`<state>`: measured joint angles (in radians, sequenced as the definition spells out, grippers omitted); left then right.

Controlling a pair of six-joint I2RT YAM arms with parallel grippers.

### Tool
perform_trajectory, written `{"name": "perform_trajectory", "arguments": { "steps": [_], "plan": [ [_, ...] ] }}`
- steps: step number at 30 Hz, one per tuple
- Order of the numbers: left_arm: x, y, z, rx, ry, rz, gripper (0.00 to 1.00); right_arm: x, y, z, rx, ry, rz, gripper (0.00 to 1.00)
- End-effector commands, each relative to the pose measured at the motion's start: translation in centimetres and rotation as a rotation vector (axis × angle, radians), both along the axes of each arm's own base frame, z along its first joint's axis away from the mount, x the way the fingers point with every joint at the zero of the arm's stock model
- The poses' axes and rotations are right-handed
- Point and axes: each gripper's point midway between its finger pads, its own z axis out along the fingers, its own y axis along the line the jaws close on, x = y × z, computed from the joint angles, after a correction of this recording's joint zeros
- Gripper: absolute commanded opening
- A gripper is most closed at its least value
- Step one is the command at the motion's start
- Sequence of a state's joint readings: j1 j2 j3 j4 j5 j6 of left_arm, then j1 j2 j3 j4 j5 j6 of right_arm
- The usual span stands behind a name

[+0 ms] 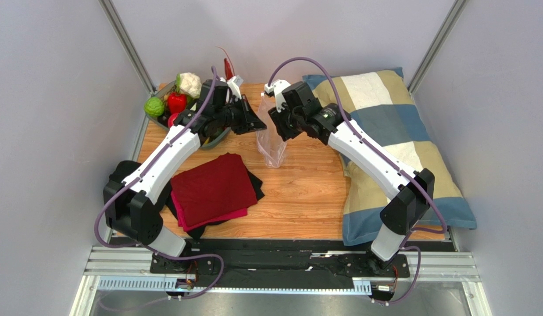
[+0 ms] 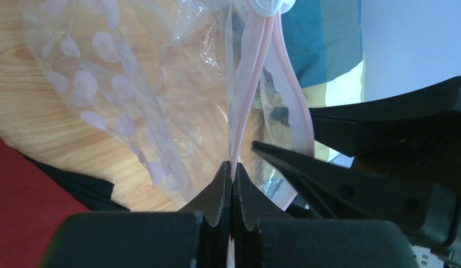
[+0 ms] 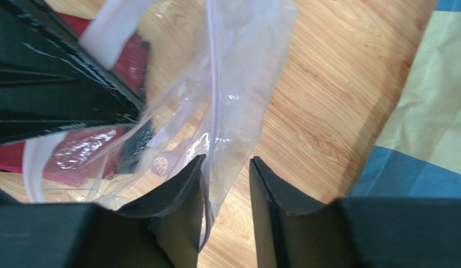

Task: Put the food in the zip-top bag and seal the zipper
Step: Open the zipper of the food storage bag.

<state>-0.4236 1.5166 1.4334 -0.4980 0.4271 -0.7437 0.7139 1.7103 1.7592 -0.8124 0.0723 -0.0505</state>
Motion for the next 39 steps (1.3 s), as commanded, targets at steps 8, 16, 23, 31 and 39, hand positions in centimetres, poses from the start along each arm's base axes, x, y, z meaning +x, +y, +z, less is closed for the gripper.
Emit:
{"name": "perform_trajectory", "arguments": {
  "steps": [8,16,23,31,39],
  "plan": [
    [-0.4,1.9,-1.0,0.099,-0.057,0.01,0.0,1.3,-4.0,3.9,0.067,-0.051,-0.054,0.31],
    [-1.2,-0.1,0.1,0.048,-0.071,-0.07,0.0,1.2,-1.9,4.9,0.146,-0.03,0.024,0.5],
    [-1.4,-0.3,0.4,0.024,-0.074,-0.089,0.0,1.2,-2.0,5.2,0.129,-0.043,0.045,0.01],
    [1.5,2.9,2.0,0.007,-0.115,-0.027,0.0,0.8,-6.0,7.2,0.139,-0.055,-0.02,0.0],
    [-0.9,0.1,1.6,-0.068,-0.063,-0.166,0.0,0.4,-5.7,4.9,0.146,0.068,0.022,0.02]
  ]
}}
